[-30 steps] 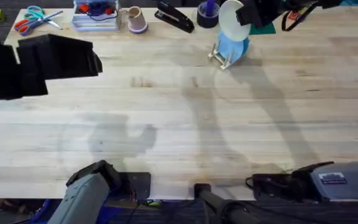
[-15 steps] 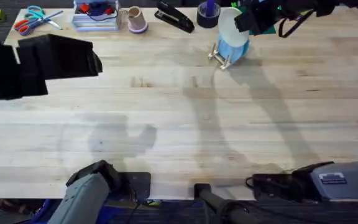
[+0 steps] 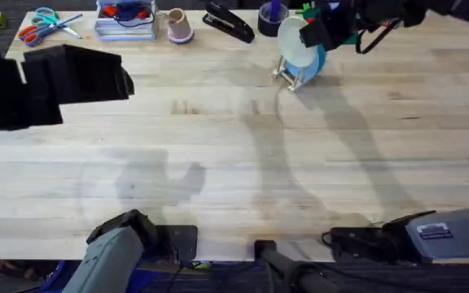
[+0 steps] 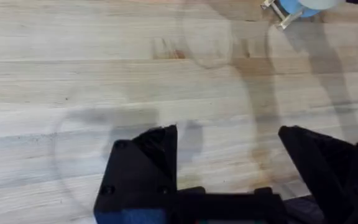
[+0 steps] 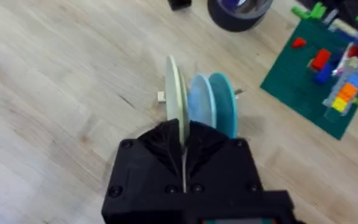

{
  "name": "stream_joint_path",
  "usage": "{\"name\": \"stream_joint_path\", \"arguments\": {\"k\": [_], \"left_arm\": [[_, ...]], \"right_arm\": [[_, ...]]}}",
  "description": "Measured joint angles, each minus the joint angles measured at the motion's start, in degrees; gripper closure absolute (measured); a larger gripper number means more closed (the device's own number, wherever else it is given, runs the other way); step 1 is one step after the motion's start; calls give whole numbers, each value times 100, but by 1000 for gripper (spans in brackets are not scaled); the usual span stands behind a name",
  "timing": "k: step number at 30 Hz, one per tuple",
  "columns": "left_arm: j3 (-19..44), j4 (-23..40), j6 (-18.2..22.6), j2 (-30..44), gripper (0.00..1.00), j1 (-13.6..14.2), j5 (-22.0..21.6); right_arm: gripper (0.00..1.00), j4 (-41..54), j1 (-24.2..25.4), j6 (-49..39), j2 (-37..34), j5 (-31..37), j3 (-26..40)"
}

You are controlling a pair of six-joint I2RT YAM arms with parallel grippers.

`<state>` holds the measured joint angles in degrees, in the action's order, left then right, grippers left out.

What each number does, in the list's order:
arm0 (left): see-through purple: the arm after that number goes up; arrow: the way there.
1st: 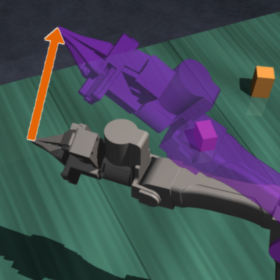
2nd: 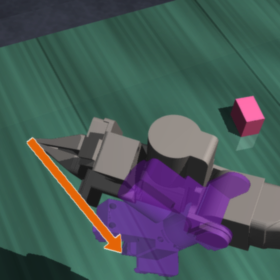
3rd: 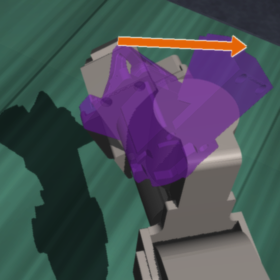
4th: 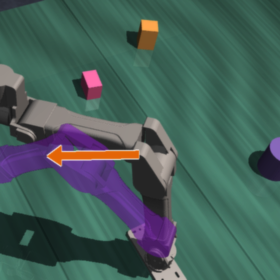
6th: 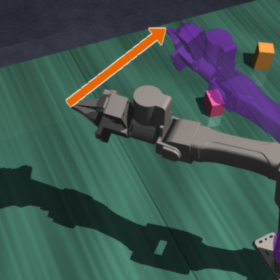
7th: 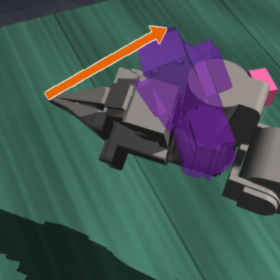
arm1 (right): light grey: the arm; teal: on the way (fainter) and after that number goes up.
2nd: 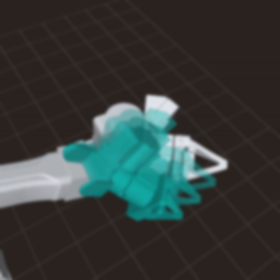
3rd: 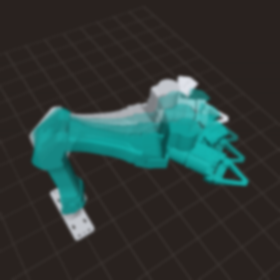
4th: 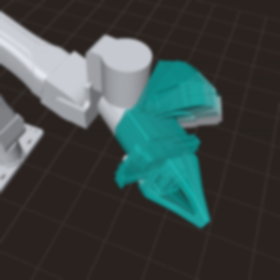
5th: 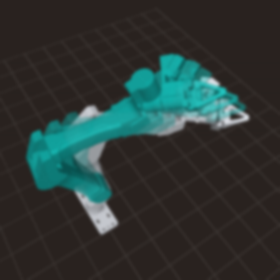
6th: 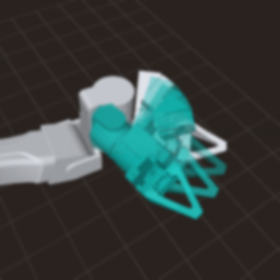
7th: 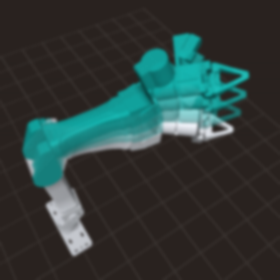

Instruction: Pick up the plates from the table one by one and place each into a slot on the dish rack.

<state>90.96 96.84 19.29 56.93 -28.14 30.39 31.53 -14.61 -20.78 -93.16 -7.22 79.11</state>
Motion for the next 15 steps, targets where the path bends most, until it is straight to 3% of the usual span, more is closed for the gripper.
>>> {"name": "stream_joint_path", "arguments": {"k": [15], "left_arm": [[0,0,0,1,6,0,0]], "right_arm": [[974,-22,0,4,-132,125,-11]]}}
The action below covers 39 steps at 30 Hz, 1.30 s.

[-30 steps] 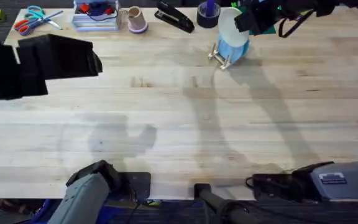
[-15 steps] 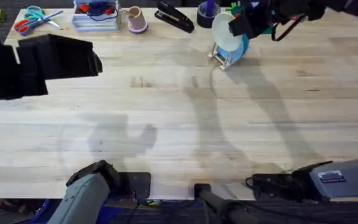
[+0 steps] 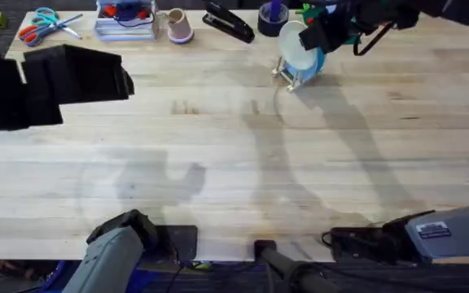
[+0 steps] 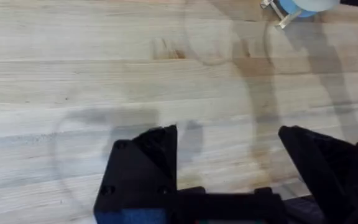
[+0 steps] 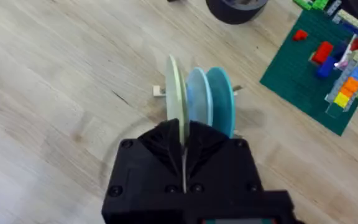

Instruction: Pick up the plates from the table one by one and place each into a slot on the dish rack.

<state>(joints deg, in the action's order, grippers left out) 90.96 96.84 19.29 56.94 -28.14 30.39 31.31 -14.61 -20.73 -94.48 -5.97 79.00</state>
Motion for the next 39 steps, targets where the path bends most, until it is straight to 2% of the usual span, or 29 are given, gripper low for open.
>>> {"name": "stream_joint_path", "arguments": {"k": [21,39], "left_arm": [[0,0,0,-1,6,0,-2],[0,0,0,0,6,0,0]], "right_arm": [[974,-114,0,0,-17,19,0],[966,-83,0,12,-385,19,0]]}}
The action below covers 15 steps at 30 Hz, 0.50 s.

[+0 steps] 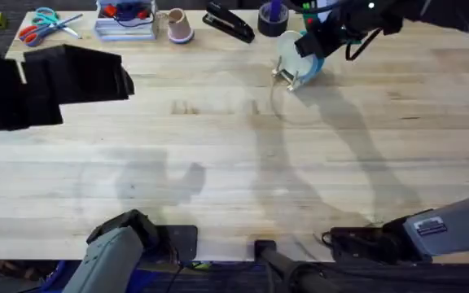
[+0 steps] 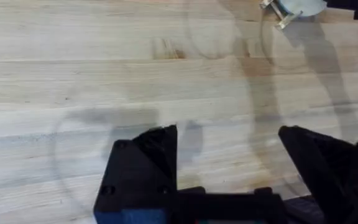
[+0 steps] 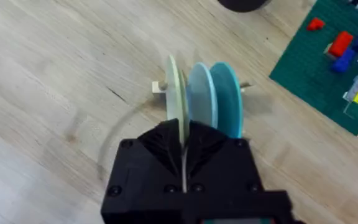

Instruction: Pick up the plates from the table one by one and place each into a slot on the dish rack.

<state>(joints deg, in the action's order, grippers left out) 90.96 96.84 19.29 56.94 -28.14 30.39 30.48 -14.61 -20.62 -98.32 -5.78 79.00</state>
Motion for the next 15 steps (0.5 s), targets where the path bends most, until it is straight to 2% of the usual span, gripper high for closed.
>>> {"name": "stream_joint_path", "arguments": {"k": [3,15], "left_arm": [[-1,0,0,0,6,0,0],[0,0,0,-1,6,0,0]], "right_arm": [[884,0,0,5,0,1,0],[855,109,0,6,0,4,0]]}}
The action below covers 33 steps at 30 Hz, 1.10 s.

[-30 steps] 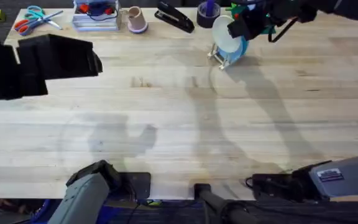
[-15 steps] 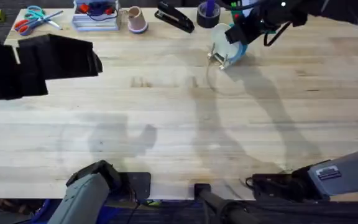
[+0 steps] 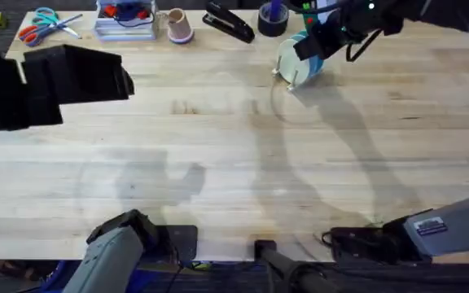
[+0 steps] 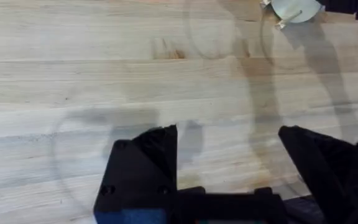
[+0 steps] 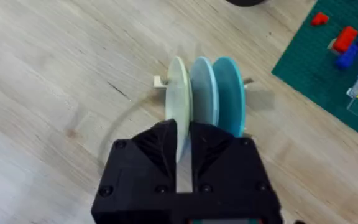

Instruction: Pick up the plates from the table one by one and place each into a slot on the dish rack.

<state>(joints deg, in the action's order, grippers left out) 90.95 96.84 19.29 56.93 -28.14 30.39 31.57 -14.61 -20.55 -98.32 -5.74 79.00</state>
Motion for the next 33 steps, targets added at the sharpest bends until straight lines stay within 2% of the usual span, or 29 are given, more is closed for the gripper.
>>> {"name": "stream_joint_path", "arguments": {"k": [8,13,16,21,28,33], "left_arm": [[0,0,0,2,6,0,0],[0,0,0,0,6,0,0],[0,0,0,2,6,0,0],[0,0,0,2,8,0,0],[0,0,0,1,6,0,-1],[0,0,0,0,6,0,0]], "right_arm": [[802,45,0,1,304,0,-2],[682,227,0,11,970,-2,-2],[548,511,0,23,1330,-2,0],[379,983,0,42,1719,-3,-1],[290,1204,0,67,2359,-4,-75],[181,1202,0,85,3101,-4,-657]]}}
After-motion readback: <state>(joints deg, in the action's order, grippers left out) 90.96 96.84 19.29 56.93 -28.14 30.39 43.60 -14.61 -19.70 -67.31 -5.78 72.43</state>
